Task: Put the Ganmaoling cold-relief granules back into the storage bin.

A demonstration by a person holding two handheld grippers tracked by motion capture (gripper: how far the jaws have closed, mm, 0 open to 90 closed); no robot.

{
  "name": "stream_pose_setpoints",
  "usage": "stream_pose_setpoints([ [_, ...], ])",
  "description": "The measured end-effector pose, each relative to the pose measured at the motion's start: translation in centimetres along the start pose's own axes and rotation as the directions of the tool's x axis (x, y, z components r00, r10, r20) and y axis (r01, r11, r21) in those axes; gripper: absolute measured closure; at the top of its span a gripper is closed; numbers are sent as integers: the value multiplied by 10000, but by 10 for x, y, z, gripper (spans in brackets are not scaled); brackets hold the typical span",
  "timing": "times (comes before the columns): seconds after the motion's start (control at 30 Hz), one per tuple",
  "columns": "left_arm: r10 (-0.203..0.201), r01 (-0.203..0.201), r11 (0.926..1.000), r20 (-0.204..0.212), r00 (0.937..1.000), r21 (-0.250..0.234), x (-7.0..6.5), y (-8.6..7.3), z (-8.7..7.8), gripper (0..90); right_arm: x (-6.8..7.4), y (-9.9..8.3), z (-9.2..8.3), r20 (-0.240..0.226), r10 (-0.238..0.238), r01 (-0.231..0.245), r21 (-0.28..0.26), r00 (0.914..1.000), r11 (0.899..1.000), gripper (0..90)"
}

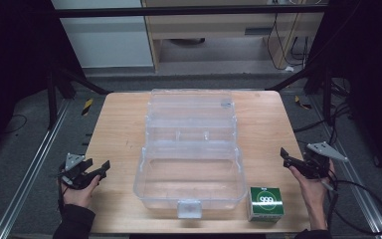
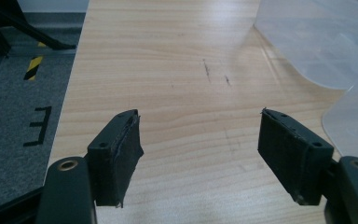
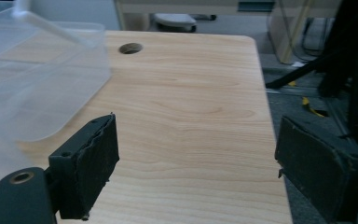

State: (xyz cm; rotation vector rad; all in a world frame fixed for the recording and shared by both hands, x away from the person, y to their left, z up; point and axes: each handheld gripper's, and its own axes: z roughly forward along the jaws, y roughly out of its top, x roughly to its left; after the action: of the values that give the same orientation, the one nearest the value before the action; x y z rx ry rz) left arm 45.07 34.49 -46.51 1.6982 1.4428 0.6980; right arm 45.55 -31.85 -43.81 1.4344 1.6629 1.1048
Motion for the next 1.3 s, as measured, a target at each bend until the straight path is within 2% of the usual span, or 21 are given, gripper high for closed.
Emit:
stream_pose_setpoints([
  [0.07,39,-39,10000,-3,10000,87,0,-2,1,289,2,2,-2,-163,-280,280,15,9995,9996,137],
  [0.13,115,-115,9999,19,9999,62,0,-3,1,284,3,5,-5,-548,-501,506,66,9972,9987,135],
  [0.33,226,-228,9995,106,9997,230,0,-6,3,268,7,17,-14,-1327,-777,790,42,9881,9969,133],
  [0.47,379,-385,9987,176,9991,341,-1,-7,4,258,14,27,-19,-1977,-1540,1624,267,9681,9864,123],
  [0.53,388,-395,9983,166,9991,430,-2,-8,5,255,18,31,-22,-2346,-1695,1802,251,9572,9833,125],
  [0.6,453,-463,9976,197,9988,517,-3,-9,6,255,23,34,-23,-2932,-1842,2011,281,9381,9792,131],
  [0.67,494,-503,9973,180,9986,535,-4,-9,6,253,28,37,-23,-3535,-2004,2288,399,9137,9727,131],
  [0.7,502,-511,9972,179,9986,544,-5,-9,6,252,31,38,-23,-3746,-2167,2502,425,9015,9673,128],
  [0.77,520,-531,9968,208,9984,593,-5,-9,7,250,36,42,-24,-3983,-2435,2829,425,8843,9582,123],
  [0.9,588,-602,9961,235,9980,641,-5,-11,8,246,43,48,-27,-4261,-2787,3273,436,8607,9439,112],
  [1.03,604,-619,9958,243,9979,671,-5,-11,9,244,48,54,-32,-4539,-3180,3754,395,8323,9260,105],
  [1.1,638,-656,9954,268,9976,704,-6,-11,9,243,51,57,-35,-4725,-3437,4087,387,8116,9119,96],
  [1.2,684,-704,9948,297,9972,733,-6,-11,9,242,56,61,-39,-4904,-3931,4656,295,7778,8845,79],
  [1.27,712,-734,9945,316,9970,746,-6,-12,10,241,58,63,-41,-5052,-4221,4977,171,7527,8672,79],
  [1.3,725,-746,9944,305,9969,747,-6,-12,10,240,61,64,-43,-5191,-4332,5161,179,7368,8563,79],
])
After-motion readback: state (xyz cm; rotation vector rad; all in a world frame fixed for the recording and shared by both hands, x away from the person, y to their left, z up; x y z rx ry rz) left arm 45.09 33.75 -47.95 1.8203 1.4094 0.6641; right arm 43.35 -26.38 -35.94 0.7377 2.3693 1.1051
